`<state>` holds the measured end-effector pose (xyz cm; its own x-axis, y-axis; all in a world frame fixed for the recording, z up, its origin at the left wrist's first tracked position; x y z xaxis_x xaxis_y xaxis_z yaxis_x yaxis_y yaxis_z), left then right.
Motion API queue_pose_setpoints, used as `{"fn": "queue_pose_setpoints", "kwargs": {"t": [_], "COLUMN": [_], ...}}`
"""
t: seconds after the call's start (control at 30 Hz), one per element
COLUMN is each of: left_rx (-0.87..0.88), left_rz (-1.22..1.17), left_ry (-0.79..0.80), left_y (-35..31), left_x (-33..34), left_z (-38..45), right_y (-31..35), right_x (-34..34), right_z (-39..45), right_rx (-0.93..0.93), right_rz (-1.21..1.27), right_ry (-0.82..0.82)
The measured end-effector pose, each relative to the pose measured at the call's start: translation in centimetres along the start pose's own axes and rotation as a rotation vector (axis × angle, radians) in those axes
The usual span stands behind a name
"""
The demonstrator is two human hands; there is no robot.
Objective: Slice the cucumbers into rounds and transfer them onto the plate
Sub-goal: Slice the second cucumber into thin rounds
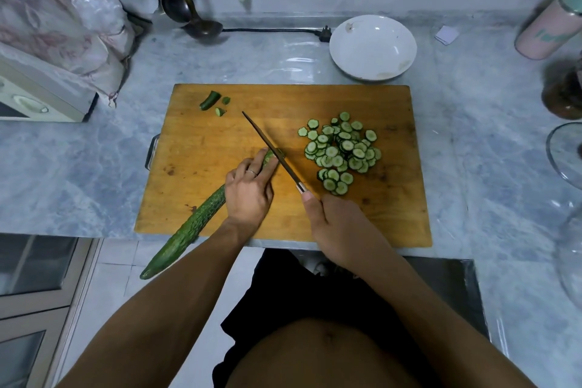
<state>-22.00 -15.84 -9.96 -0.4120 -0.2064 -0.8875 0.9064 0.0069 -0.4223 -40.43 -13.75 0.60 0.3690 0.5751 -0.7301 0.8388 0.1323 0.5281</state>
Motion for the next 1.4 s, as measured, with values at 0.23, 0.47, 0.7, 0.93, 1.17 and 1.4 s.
{"fn": "queue_pose_setpoints", "kwargs": {"t": [0.23, 0.47, 0.7, 0.93, 1.17, 1.4], "left_rx": [0.042, 0.038, 0.059, 0.070, 0.089, 0.079], "left_rz": [-0.020, -0.037, -0.054, -0.077, -0.085, -0.073], "left_ry": [-0.046, -0.044, -0.048, -0.055, -0.087, -0.080], "left_y": [-0.1, 0.2, 0.3, 0.3, 0.2, 0.2], "left_x": [-0.1, 0.2, 0.0, -0.1, -0.1, -0.1], "left_z": [0.1, 0.2, 0.1, -0.1, -0.2, -0.2], "right_y": [0.0, 0.7, 0.0, -0.7, 0.1, 0.1], "right_x": [-0.1, 2.0, 2.8, 1.5, 1.0, 1.3], "right_z": [0.6, 3.8, 4.7, 3.9, 1.4, 0.9], "right_rx": [0.051, 0.072, 0.077, 0.045, 0.010, -0.007], "right_rz": [0.033, 0.044, 0.037, 0.067, 0.050, 0.032], "right_ry": [0.045, -0.003, -0.042, -0.056, -0.047, -0.037]}}
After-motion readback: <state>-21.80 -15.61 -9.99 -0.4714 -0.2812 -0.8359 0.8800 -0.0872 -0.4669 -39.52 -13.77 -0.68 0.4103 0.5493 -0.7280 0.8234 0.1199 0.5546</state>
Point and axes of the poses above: each hand's wrist, its own z-axis towards the middle knuckle, its own x-axis out of the palm, y = z × x, the point moved 4 cm from there along z, towards the middle knuckle, and after that the axes turned 14 degrees about -z, right-handed, at the moved point
